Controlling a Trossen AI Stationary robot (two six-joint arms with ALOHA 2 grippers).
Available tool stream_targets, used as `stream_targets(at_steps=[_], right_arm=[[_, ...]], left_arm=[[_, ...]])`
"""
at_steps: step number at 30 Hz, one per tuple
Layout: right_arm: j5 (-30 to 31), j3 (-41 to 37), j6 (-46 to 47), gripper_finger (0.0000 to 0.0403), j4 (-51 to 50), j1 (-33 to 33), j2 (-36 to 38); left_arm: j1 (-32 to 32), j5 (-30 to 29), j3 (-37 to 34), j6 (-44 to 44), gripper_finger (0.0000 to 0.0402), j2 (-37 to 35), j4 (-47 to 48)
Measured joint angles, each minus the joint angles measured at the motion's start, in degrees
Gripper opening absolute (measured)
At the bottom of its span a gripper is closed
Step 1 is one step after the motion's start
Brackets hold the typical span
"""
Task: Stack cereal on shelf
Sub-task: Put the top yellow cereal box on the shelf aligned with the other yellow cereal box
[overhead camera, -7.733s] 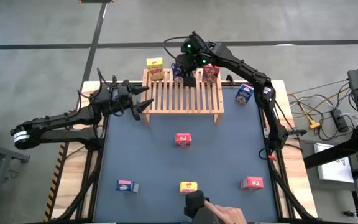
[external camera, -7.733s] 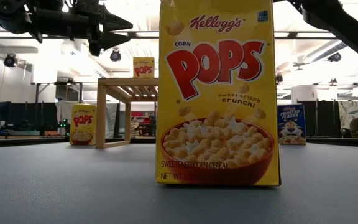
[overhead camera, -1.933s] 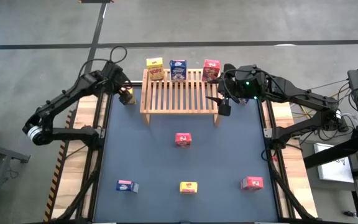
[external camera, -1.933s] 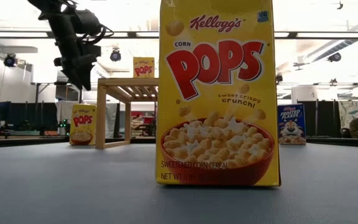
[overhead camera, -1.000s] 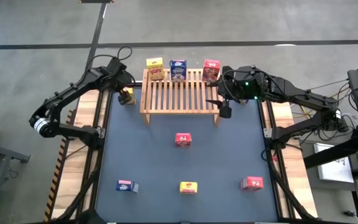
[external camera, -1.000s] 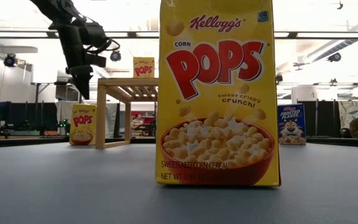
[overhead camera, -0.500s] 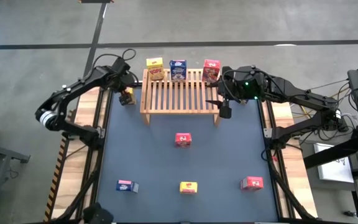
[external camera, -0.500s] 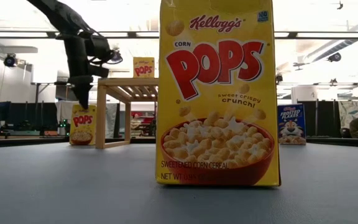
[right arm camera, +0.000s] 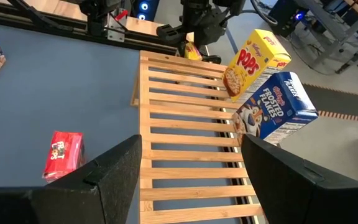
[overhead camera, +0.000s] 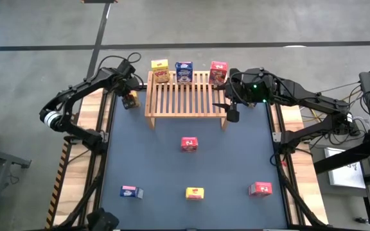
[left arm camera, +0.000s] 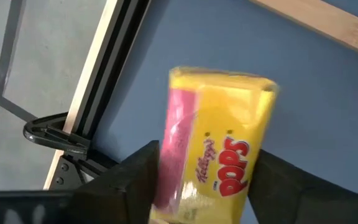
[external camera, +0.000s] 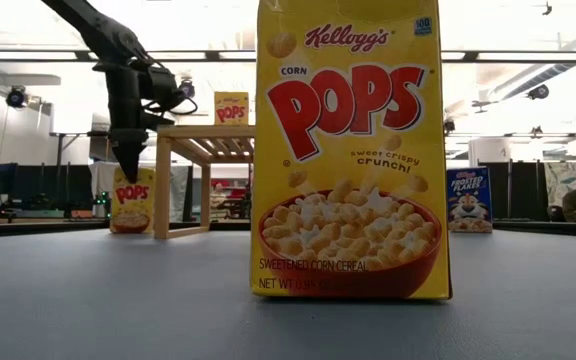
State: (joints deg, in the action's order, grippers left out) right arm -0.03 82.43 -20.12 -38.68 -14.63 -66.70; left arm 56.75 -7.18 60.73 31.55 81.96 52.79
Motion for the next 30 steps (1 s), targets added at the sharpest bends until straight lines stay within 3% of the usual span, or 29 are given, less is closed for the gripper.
stream_targets(at_steps=[7, 13, 21, 30], right_arm=[[0.01, 0.0, 0.22, 0.0265, 0.0, 0.0, 0.0], [0.02, 0.0, 0.13, 0.0265, 0.0, 0.0, 0.0], [0.02, 0.0, 0.04, 0.0265, 0.03, 0.0, 0.0], [0.04, 0.0, -0.5, 0.0265, 0.04, 0.0, 0.0]], left_arm=[[0.0, -0.01, 0.0, -0.35, 0.0126, -0.96, 0.73], [0.0, -0.05, 3.38, -2.43, 0.0102, -2.24, 7.43], [-0.09, 4.44, 17.97, -8.18, 0.0105, -4.4, 20.38], [-0.62, 9.6, 39.43, -7.36, 0.0105, -6.17, 33.77]])
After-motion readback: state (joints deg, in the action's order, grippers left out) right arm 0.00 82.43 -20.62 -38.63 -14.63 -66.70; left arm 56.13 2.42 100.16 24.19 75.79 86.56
